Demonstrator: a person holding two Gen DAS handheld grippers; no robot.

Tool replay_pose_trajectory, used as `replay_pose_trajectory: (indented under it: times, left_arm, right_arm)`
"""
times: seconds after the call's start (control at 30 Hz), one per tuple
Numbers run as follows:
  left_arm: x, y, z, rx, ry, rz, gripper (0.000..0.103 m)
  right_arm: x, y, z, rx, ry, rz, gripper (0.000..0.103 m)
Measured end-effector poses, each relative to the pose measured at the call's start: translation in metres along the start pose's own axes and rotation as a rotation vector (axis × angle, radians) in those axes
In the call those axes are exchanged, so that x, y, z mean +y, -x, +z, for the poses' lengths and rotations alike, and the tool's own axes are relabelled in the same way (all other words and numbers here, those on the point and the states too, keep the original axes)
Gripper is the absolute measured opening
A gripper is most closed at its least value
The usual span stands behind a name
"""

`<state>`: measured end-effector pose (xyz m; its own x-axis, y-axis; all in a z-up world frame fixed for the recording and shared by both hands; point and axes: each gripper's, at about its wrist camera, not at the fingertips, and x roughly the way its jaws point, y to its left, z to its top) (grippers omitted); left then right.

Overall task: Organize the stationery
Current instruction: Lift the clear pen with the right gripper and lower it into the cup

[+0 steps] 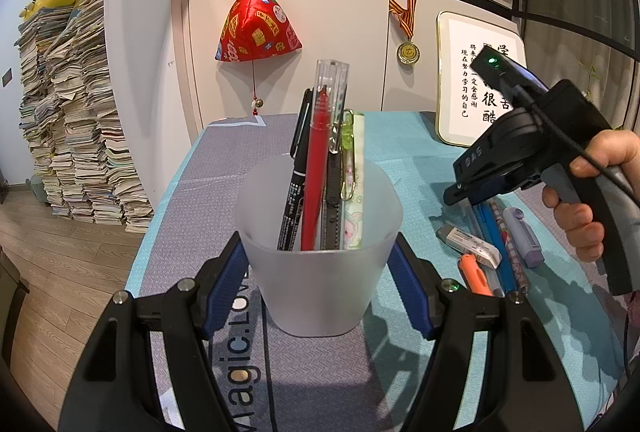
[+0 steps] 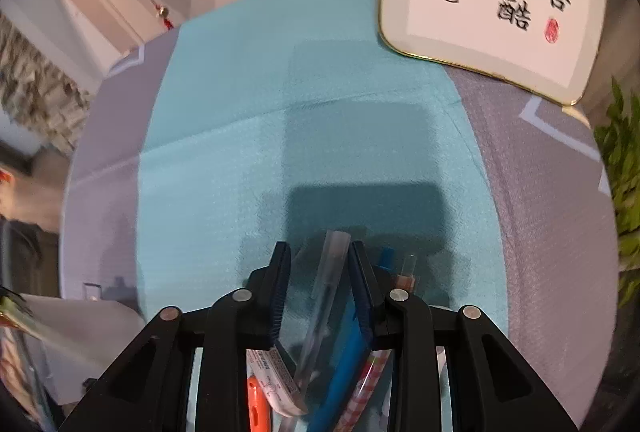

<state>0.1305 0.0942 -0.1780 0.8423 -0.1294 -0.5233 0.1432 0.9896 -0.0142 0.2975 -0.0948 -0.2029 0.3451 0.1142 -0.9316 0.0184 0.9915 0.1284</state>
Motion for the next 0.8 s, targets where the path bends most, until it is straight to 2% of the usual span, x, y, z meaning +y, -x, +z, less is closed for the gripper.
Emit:
replay_pose_trajectory:
  times: [0.07,0.17,0.23,0.6,0.8]
  left_arm:
    - [0.0,-0.001,0.0,0.0,0.0,0.0,0.069]
    - [0.0,-0.001,0.0,0.001,0.0,-0.001,0.069]
    - [0.0,-0.001,0.0,0.002,0.0,0.0,0.069]
    - [0.0,-0.002,-0.001,0.003,0.0,0.0,0.069]
    - [0.0,-0.002,-0.001,0.003,0.0,0.0,0.069]
  right_arm:
    - [0.003,0.0,-0.001,-0.005,0.016,-0.009,0.014]
    - [-0.002,0.003,-0.003,0.021,-0.025,0.095,0.013]
    - [-0.001,0.013,-0.006,0.004,-0.017,0.12,0.013]
    - [0.014,0.126,-0.037,-0.239,0.099,0.239,0.013]
    - [0.049,0.181,-0.044,-0.411,0.195,0.317,0.013]
